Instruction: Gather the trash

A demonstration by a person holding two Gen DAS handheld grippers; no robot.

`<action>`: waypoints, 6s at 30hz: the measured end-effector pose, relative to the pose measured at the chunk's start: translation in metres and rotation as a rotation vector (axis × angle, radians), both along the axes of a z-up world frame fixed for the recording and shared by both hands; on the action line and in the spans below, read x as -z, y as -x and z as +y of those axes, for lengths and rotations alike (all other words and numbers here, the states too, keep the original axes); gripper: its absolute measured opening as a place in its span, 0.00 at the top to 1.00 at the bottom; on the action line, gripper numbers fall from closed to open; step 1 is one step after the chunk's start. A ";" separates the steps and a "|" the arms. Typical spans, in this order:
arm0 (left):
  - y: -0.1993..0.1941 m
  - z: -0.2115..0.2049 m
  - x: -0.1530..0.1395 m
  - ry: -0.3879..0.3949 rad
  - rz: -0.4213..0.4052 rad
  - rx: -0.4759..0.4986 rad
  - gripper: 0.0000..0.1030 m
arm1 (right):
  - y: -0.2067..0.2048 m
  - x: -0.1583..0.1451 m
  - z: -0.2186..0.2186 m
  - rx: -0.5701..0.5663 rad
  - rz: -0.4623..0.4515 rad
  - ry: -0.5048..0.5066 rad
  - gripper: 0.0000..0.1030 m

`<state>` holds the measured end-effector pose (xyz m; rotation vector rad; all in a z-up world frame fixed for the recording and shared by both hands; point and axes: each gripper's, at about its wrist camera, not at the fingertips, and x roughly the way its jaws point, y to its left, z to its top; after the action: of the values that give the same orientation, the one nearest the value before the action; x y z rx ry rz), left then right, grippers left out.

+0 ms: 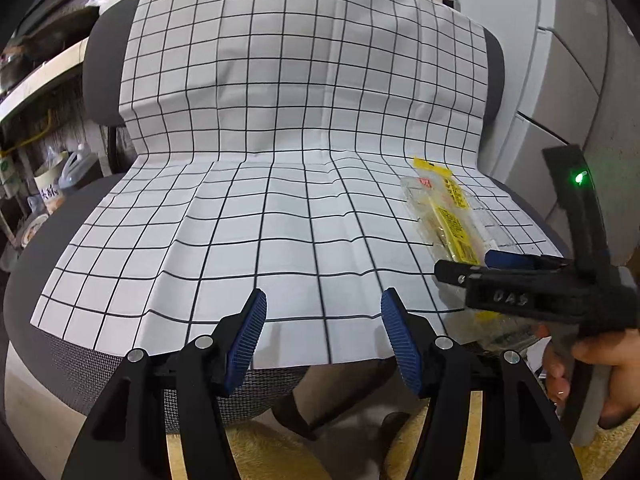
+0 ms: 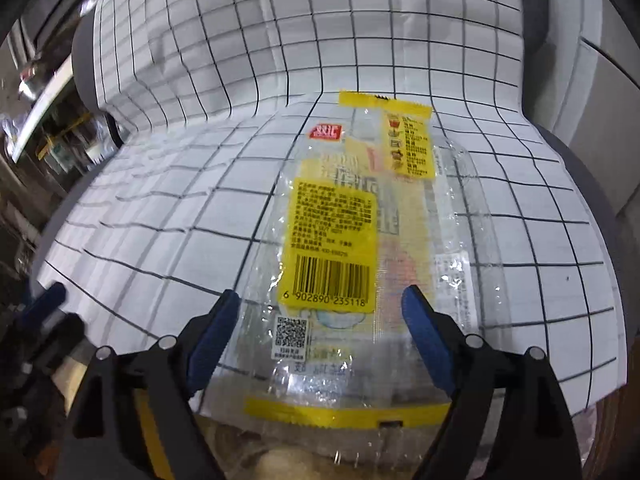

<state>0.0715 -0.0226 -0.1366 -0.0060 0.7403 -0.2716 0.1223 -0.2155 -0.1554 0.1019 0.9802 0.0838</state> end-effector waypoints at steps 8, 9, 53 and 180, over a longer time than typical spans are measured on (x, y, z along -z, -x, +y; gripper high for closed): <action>0.000 0.003 0.001 0.018 0.001 0.005 0.41 | -0.001 -0.008 0.005 -0.012 -0.007 -0.068 0.80; 0.001 0.003 0.001 0.016 -0.001 0.005 0.41 | 0.000 -0.009 0.004 -0.013 -0.015 -0.091 0.83; -0.003 -0.033 -0.001 -0.035 -0.008 0.045 0.41 | -0.041 -0.052 -0.040 -0.123 -0.173 -0.090 0.90; 0.103 -0.128 -0.138 -0.187 -0.018 0.313 0.08 | 0.288 -0.197 -0.126 0.290 -0.304 0.182 0.06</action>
<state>-0.0317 -0.1506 0.0019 0.2914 0.7457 -0.4991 -0.1654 -0.3415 0.0413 0.0608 0.6579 -0.2502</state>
